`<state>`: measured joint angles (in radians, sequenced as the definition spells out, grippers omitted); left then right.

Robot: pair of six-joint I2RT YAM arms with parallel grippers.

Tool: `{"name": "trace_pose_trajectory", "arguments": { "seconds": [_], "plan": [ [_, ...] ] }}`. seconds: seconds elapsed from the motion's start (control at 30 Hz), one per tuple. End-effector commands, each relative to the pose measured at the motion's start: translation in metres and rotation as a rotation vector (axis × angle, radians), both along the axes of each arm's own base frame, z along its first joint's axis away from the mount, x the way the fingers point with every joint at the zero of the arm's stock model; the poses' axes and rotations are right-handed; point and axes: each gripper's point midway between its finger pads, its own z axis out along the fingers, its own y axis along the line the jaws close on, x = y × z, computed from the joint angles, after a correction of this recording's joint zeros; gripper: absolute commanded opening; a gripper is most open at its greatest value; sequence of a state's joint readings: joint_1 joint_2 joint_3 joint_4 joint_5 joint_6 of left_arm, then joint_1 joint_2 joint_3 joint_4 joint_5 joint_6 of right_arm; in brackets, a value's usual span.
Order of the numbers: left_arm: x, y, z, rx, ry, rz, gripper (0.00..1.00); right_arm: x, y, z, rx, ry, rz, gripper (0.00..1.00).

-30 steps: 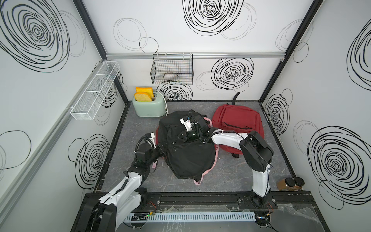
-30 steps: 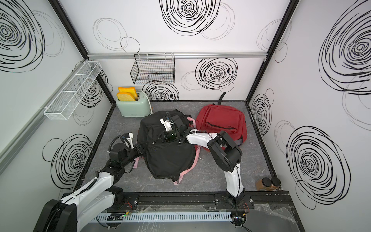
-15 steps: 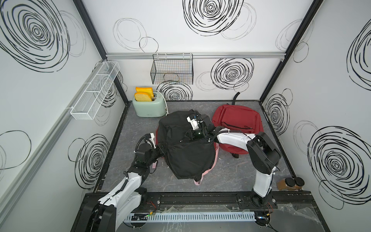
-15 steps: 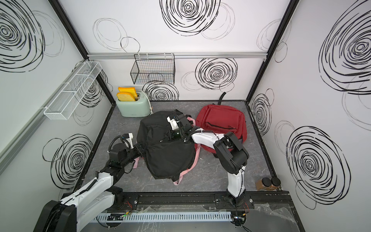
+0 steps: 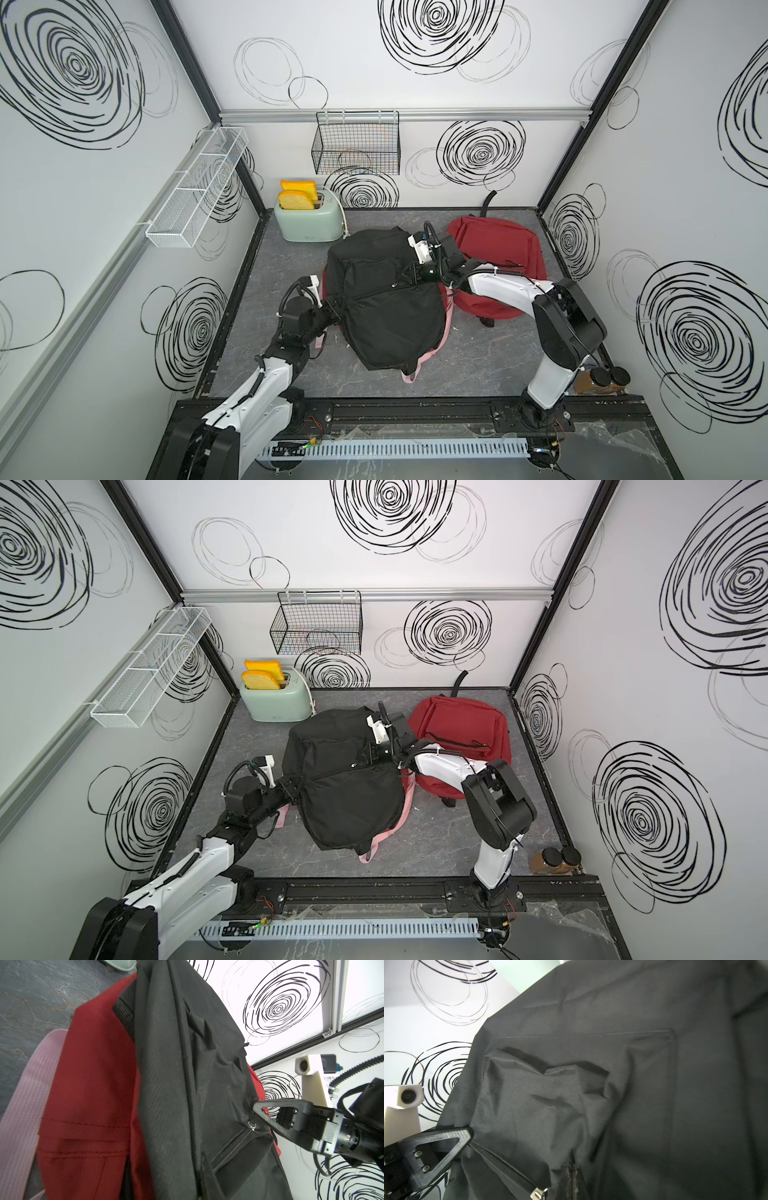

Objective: Zip up the backpack
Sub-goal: Zip the zipper on the backpack.

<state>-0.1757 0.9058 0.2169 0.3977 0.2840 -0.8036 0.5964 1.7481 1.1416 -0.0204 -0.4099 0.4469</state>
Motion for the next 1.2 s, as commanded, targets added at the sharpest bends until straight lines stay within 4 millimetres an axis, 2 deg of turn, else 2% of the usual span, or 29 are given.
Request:
{"name": "trace_pose_trajectory", "arguments": {
  "seconds": [0.0,0.2,0.4,0.43,0.5,0.53,0.6,0.67,0.77,0.87,1.17],
  "plan": [
    [0.007,0.010,0.016,0.013,-0.068,0.044,0.00,0.022,-0.038,0.005,-0.077,-0.059,-0.117,0.00],
    [0.007,0.012,0.015,0.016,-0.063,0.049,0.00,0.029,-0.065,0.007,-0.137,-0.078,-0.187,0.00],
    [0.008,0.012,0.010,0.028,-0.041,0.051,0.00,0.024,-0.060,0.019,-0.090,-0.088,-0.163,0.01],
    [0.009,0.012,0.008,0.032,-0.034,0.051,0.00,0.023,-0.059,0.024,-0.075,-0.095,-0.156,0.07],
    [0.009,0.012,0.005,0.034,-0.023,0.051,0.00,0.022,-0.060,0.030,-0.062,-0.102,-0.156,0.35],
    [0.009,0.012,0.003,0.031,-0.020,0.051,0.00,0.022,-0.064,0.034,-0.057,-0.111,-0.167,0.44],
    [0.010,0.011,0.001,0.030,-0.015,0.050,0.00,0.024,-0.074,0.036,-0.057,-0.117,-0.199,0.58],
    [0.010,0.011,-0.001,0.033,-0.008,0.049,0.00,0.026,-0.084,0.037,-0.051,-0.118,-0.222,0.65],
    [0.010,0.012,-0.001,0.036,-0.007,0.051,0.00,0.031,-0.098,0.031,-0.052,-0.112,-0.251,0.67],
    [0.010,0.012,-0.001,0.038,-0.008,0.053,0.00,0.035,-0.102,0.019,-0.059,-0.090,-0.256,0.68],
    [0.010,0.012,-0.002,0.040,-0.004,0.055,0.00,0.031,-0.087,-0.010,-0.018,-0.023,-0.201,0.66]
  ]
}}
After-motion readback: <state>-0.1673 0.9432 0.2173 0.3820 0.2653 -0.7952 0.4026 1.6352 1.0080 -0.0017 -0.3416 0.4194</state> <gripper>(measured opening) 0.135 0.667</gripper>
